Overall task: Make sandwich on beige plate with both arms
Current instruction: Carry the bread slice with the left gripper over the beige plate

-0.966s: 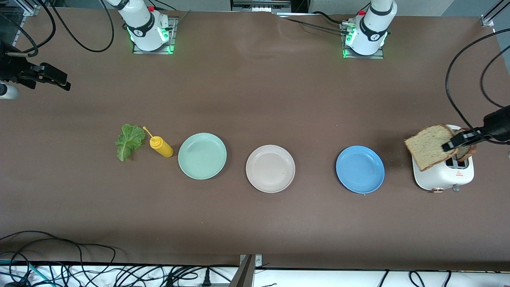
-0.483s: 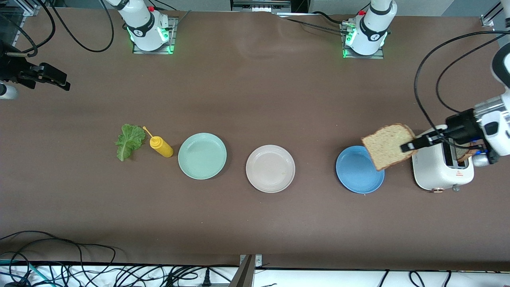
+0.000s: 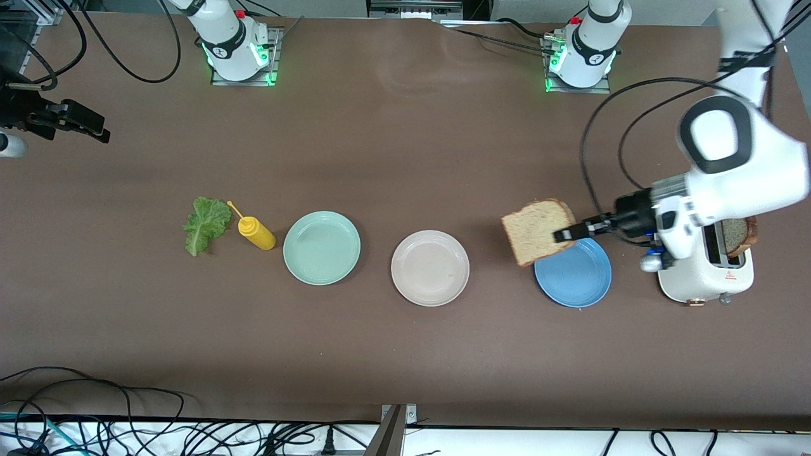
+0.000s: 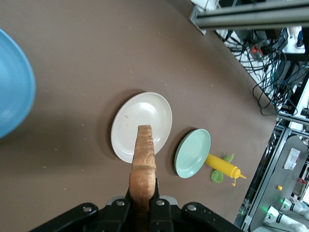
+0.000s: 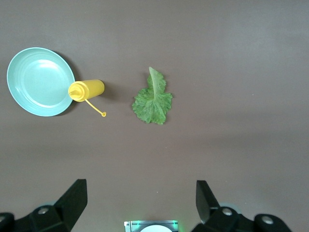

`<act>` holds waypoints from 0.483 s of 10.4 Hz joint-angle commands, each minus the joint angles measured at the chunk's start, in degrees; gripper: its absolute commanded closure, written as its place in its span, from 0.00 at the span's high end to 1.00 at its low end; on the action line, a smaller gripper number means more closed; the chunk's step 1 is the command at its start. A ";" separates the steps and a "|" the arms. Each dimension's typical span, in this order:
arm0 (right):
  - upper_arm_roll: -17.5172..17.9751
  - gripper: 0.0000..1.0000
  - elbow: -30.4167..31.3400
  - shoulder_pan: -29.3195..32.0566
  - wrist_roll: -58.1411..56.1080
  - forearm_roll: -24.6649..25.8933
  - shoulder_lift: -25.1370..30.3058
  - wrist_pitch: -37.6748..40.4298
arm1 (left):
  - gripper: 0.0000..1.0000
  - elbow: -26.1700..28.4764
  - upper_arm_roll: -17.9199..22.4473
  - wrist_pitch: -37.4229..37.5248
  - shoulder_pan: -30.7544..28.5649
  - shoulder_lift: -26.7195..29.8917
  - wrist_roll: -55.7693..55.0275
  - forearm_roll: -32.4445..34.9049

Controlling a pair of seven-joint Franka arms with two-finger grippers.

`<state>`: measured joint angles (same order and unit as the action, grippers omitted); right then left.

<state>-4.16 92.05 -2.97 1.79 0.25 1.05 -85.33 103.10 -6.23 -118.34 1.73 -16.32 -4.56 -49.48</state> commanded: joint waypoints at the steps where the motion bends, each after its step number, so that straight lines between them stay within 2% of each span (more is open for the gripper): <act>1: 0.55 1.00 -0.73 -0.02 0.58 0.27 0.26 1.13 | 0.00 0.17 -2.46 -4.86 2.39 -2.22 0.43 -4.74; 3: 0.55 1.00 -0.73 -0.02 0.58 0.27 0.26 1.13 | 0.00 -0.26 -4.40 -13.02 6.16 -6.43 0.52 -8.07; 5: 0.64 1.00 -0.81 -0.11 0.58 0.19 0.35 1.13 | 0.00 -0.79 -6.07 -20.76 8.98 -10.03 0.52 -8.44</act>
<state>-3.78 92.03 -3.04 1.79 0.25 1.06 -85.26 103.54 -11.67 -134.96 9.17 -23.74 -4.56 -55.73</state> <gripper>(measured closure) 0.000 0.894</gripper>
